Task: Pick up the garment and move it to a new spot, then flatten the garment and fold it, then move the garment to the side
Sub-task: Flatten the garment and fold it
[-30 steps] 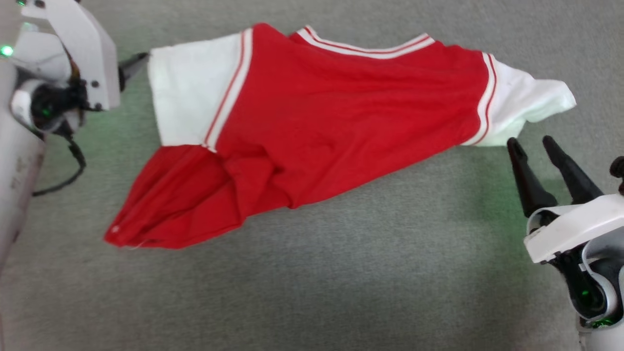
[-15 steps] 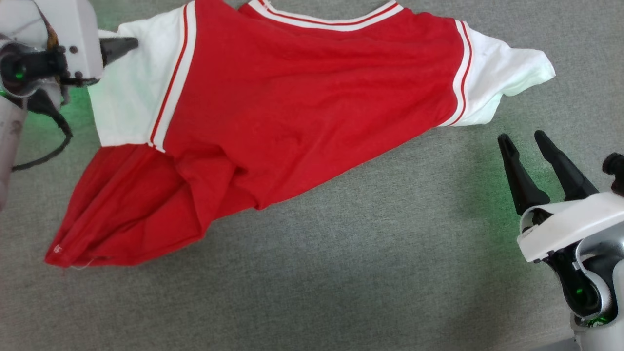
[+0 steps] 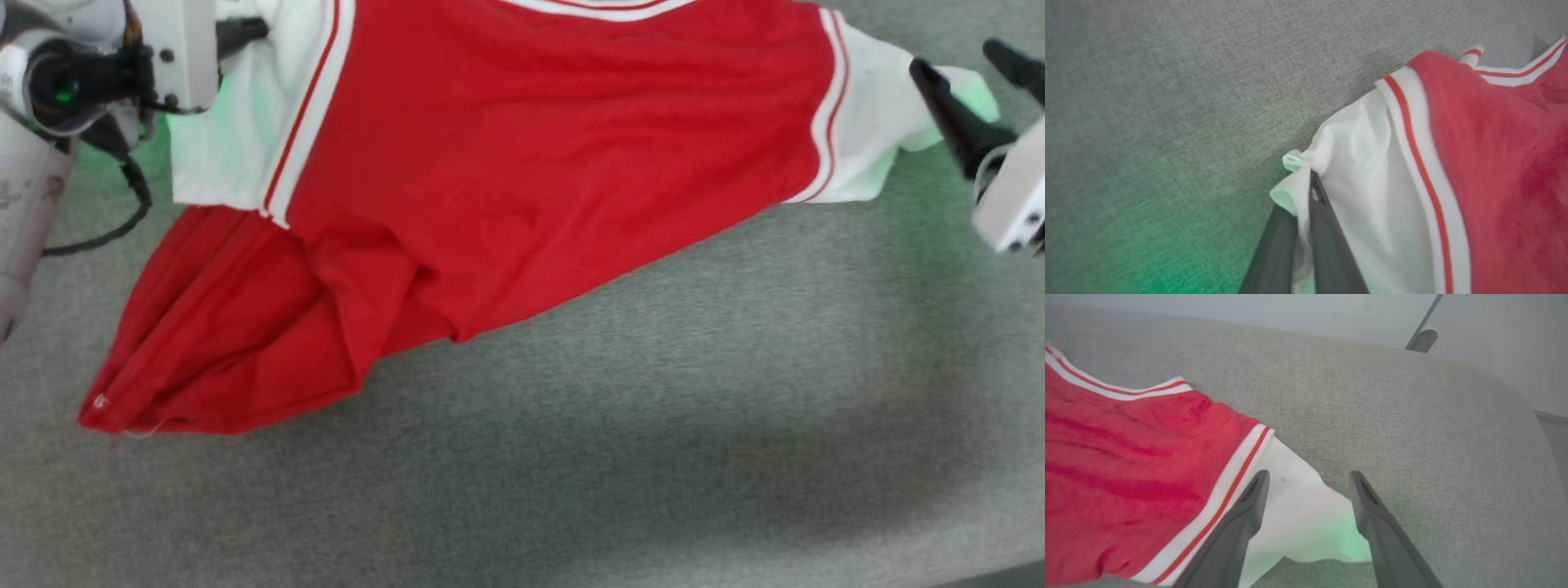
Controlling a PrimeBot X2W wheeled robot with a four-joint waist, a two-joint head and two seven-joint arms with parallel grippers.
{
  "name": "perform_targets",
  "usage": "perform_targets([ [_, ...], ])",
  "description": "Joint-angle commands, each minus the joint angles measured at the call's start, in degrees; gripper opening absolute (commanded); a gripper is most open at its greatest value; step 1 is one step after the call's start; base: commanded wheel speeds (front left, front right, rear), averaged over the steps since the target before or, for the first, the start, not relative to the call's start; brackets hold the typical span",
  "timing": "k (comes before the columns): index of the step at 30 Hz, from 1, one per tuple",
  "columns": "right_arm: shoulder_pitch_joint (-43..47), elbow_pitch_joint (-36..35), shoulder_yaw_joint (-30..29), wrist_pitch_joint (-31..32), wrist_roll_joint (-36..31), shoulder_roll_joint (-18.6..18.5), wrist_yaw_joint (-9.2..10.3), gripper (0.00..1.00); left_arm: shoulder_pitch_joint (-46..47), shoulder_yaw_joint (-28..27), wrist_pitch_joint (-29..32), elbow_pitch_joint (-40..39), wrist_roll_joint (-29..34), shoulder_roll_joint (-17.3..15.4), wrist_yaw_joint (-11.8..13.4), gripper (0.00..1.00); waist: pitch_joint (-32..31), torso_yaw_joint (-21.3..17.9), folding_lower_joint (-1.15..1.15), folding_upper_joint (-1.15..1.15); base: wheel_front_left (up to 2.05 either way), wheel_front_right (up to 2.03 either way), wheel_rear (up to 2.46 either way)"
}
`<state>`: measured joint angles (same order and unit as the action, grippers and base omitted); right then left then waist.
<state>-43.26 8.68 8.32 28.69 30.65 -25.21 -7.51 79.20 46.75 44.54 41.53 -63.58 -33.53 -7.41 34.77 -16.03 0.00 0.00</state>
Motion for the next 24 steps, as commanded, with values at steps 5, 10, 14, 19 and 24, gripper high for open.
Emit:
perform_targets([
  [5,-8.2,11.6,6.4,8.2,1.0,-3.4,0.04,1.00,-1.9,3.7,-0.1,0.9,-0.8,1.1,0.1,0.00,2.4,2.5,0.00,0.00,0.00,0.00,0.00],
  [10,-8.9,15.8,13.8,14.3,4.6,-4.7,-0.02,1.00,-1.8,4.9,-0.9,1.4,-1.6,1.4,0.1,0.00,2.5,3.4,0.00,0.00,0.00,0.00,0.00],
  [14,-9.5,15.8,17.8,15.2,8.7,-6.1,-0.17,0.00,-1.8,5.9,-1.9,1.8,-2.5,1.8,0.1,0.00,2.2,3.9,0.00,0.00,0.00,0.00,0.00],
  [19,-10.6,16.2,17.7,10.5,11.5,-8.2,-0.07,0.00,-2.1,6.3,-5.3,1.4,-4.2,2.4,0.1,0.00,0.9,4.8,0.00,0.00,0.00,0.00,0.00],
  [24,-14.4,17.2,16.1,3.3,12.1,-7.7,-0.06,0.00,0.3,5.2,-14.0,0.0,-4.6,2.1,0.0,0.00,-0.7,5.9,0.00,0.00,0.00,0.00,0.00],
])
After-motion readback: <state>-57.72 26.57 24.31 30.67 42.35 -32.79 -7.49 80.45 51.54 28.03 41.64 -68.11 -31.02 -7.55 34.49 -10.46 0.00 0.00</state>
